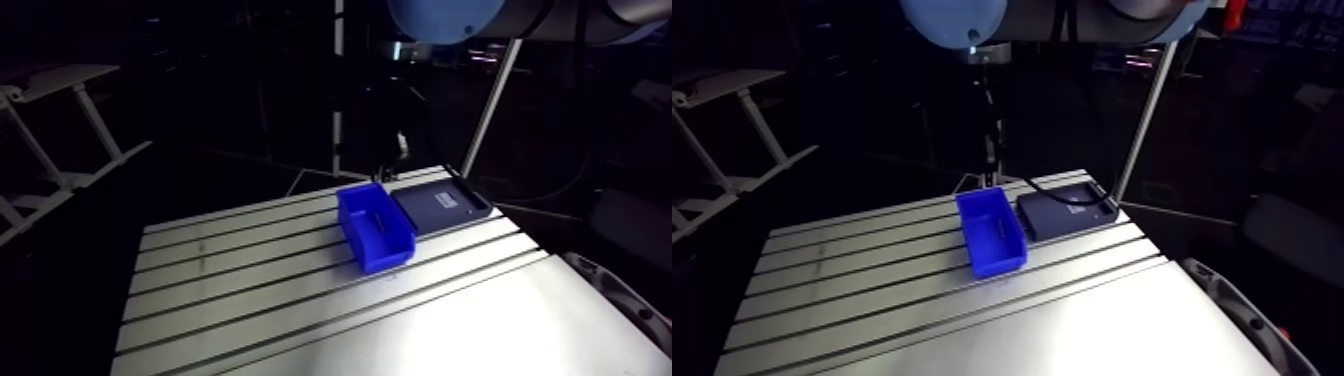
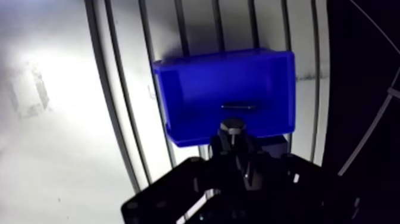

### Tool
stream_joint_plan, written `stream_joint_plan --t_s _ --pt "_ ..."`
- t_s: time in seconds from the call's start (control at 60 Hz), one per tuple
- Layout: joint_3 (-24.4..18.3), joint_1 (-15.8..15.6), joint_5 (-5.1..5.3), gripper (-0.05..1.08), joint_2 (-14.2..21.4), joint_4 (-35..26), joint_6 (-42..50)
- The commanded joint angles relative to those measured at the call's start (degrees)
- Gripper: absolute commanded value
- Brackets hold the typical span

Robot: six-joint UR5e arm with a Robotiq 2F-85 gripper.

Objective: Pick up the M10 bolt from the tray and put it into the blue bin.

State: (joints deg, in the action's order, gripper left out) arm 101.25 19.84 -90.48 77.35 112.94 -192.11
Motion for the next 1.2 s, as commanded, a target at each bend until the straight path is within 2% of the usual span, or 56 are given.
stream_joint_plan --t_s 0.017,0.317,0.85,1.2 --pt "1.83 -0.41 0.0 1.02 -0.48 1.89 0.35" --pt "3.1 -0.16 0.0 1.02 -2.12 4.87 0.78" --pt "4.7 -0.15 -0.1 1.01 -7.46 10.28 2.41" --pt "5.42 -0.31 -0.18 1.01 -9.77 12.67 3.48"
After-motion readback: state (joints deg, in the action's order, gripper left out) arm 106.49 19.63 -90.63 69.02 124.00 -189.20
